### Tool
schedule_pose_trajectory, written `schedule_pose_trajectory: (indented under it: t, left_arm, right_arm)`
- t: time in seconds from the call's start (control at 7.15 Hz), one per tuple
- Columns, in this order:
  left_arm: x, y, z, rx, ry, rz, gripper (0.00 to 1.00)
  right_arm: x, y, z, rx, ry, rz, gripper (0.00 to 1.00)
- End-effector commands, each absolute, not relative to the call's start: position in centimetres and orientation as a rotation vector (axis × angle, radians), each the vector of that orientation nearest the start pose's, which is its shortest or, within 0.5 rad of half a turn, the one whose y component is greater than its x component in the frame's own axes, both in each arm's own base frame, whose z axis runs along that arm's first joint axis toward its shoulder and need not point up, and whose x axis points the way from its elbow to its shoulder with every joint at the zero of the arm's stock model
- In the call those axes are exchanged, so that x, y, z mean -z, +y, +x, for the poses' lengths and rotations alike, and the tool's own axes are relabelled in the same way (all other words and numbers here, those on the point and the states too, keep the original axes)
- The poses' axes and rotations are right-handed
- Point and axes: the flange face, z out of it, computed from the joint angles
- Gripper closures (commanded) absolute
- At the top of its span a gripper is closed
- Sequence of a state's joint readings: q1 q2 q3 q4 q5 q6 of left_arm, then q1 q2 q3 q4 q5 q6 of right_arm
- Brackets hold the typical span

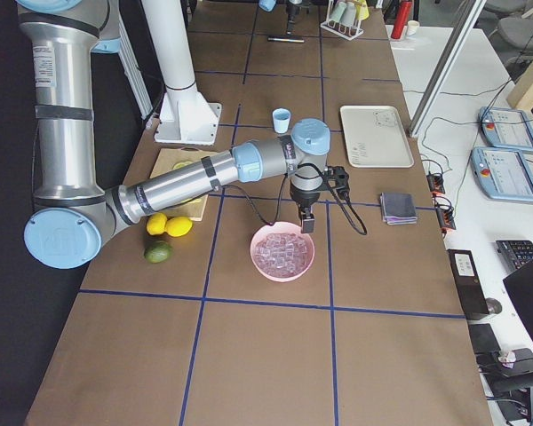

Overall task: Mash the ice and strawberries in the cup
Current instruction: 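Move the left gripper toward the metal muddler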

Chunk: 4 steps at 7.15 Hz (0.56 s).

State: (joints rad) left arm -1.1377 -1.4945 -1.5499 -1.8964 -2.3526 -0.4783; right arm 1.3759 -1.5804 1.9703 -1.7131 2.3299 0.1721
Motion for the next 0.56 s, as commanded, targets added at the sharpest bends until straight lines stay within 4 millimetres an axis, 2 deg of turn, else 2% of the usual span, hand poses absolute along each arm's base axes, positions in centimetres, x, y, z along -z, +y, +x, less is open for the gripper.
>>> schedule_pose_trajectory:
  t: [0.0,0.42]
  left_arm:
    - [-68.8,-47.1,14.9,-0.036,0.795,-0.184,0.08]
    - [-69.9,-47.2,15.1,-0.077,0.79,-0.182,0.09]
  right_arm:
    - [-48.2,-47.7,-2.8,0.116,-0.788,0.097,0.01]
    - [-47.8,-47.7,-2.8,0.119,-0.789,0.104,0.01]
